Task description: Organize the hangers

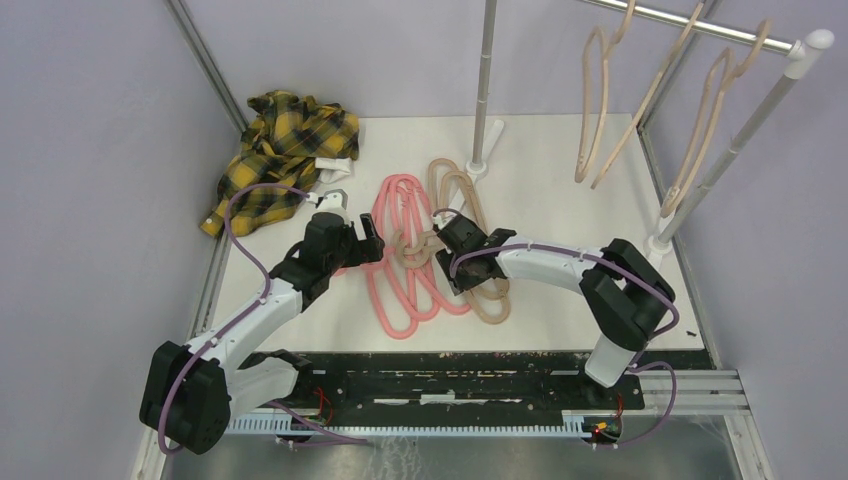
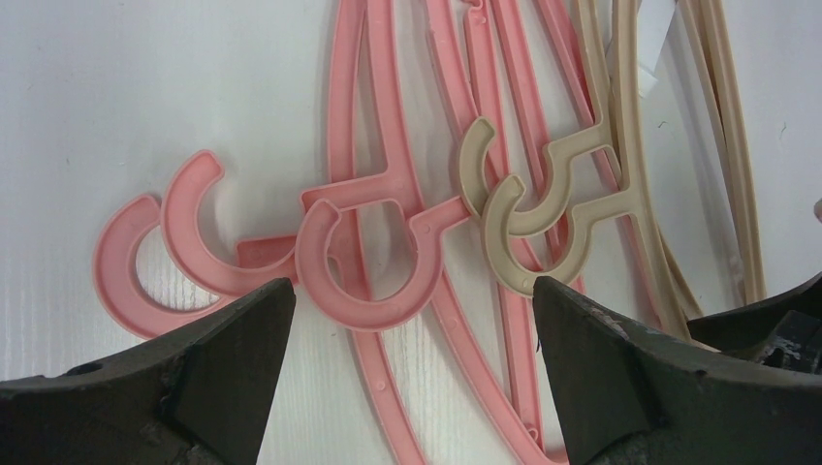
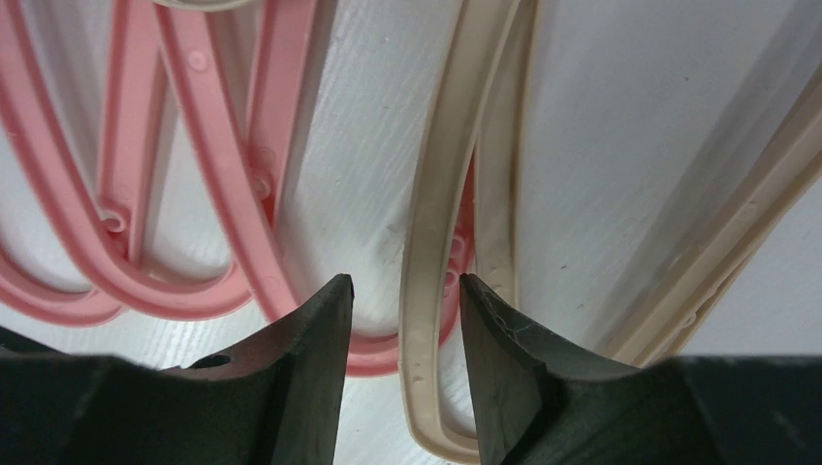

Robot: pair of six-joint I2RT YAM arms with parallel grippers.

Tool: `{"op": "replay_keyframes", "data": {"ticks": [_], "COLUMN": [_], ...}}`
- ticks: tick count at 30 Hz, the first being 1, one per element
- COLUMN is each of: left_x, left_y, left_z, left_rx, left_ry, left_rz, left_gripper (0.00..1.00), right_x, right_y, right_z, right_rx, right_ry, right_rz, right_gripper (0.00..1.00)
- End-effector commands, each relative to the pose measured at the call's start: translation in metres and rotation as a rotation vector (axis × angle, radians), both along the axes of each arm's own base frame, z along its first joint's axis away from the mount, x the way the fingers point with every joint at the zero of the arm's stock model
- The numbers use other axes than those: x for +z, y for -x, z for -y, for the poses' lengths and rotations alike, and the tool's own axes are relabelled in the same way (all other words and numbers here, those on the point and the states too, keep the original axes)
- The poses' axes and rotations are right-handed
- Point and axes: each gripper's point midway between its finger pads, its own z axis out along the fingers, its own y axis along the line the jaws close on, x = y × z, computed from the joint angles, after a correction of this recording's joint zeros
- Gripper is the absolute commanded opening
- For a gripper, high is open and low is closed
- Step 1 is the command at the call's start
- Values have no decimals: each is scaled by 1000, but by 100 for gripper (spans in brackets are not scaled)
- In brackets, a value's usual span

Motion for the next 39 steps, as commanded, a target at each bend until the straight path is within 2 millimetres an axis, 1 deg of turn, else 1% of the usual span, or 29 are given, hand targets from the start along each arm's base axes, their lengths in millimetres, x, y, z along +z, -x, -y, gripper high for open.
{"op": "replay_keyframes", "data": {"ticks": [1, 7, 10, 14, 18, 19, 23, 26, 29, 32, 35, 36, 39], "left_x": [8, 5, 5, 7, 10, 11, 15, 16, 17, 19, 23, 25, 28], "left_y": [-6, -7, -7, -7, -6, -6, -6, -6, -6, -6, -5, -5, -4], "left_z": [1, 1, 1, 1, 1, 1, 0, 1, 2, 4, 3, 3, 3], "left_rx": [29, 29, 30, 30, 31, 31, 35, 34, 28, 21, 23, 23, 25], "left_ry": [34, 30, 29, 30, 33, 33, 39, 44, 52, 61, 65, 67, 75], "left_rz": [35, 29, 27, 31, 37, 39, 53, 56, 55, 59, 69, 74, 85], "left_gripper": [99, 99, 99, 99, 99, 99, 99, 99, 99, 99, 99, 99, 99], "right_x": [-6, -15, -12, 9, 42, 55, 94, 133, 185, 243, 296, 311, 346], "right_y": [-11, -9, -8, -10, -12, -12, -8, -4, -5, -8, -8, -8, -10], "right_z": [3, 4, 4, 7, 8, 7, 0, -10, -23, -28, -33, -34, -40], "right_rx": [-33, -35, -44, -68, -88, -92, -118, -148, -198, -233, -240, -239, -239], "right_ry": [20, 37, 25, 0, -55, -84, -212, -350, -533, -709, -871, -908, -995], "right_rz": [45, 31, 33, 69, 127, 145, 174, 195, 235, 315, 380, 398, 433], "right_gripper": [51, 41, 34, 21, 12, 10, 10, 9, 8, 7, 6, 6, 6]}}
